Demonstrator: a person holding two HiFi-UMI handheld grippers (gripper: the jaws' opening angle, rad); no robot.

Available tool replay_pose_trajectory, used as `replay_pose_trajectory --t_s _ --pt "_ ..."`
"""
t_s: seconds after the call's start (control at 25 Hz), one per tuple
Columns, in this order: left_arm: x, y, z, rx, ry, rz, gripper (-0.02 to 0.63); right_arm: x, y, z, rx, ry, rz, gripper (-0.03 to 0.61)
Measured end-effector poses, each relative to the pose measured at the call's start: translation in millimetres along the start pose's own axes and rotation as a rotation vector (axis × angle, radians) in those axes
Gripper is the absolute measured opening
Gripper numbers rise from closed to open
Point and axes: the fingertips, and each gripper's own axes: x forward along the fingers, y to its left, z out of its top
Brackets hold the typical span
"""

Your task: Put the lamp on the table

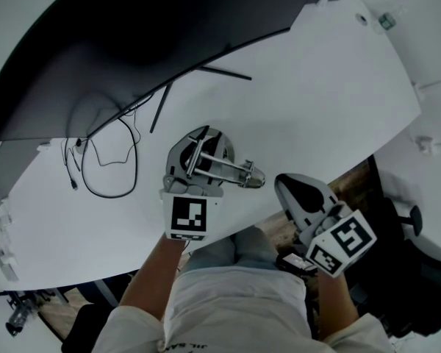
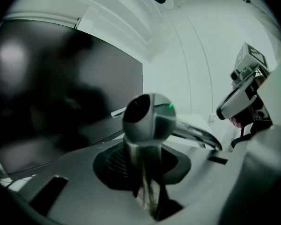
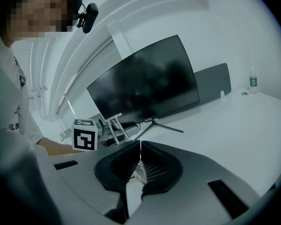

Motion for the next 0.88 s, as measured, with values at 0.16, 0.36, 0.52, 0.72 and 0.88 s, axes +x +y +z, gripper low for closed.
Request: replay_pose_trajectory --t_s 0.16,0.36,0.52,0.72,0.88 --pt "-4.4 -1.4 -0.4 -0.011 -0.002 -0.003 0.091 -0.9 2.7 -0.6 -0.002 0.000 -0.001 0.032" --pt "-10.1 -2.6 -3.7 -0.015 0.001 -0.007 0.095 -1.1 6.2 -0.6 -0.005 -0.001 0.000 0.032" --pt "-15.8 -4.4 -4.3 0.016 0.002 -0.007 0.100 -2.0 11.2 -0.7 -0.008 -0.006 0.007 0.032" --pt "-21.1 -4.3 -7.5 0.006 0.007 0.000 0.112 -3.5 15.5 -2.8 -0.014 -0.005 0.011 0.032" --pt "-24.9 -3.5 -8.6 0.000 0.007 0.003 0.120 -6.1 19.4 -3.9 -0.019 -0.005 0.013 0.032"
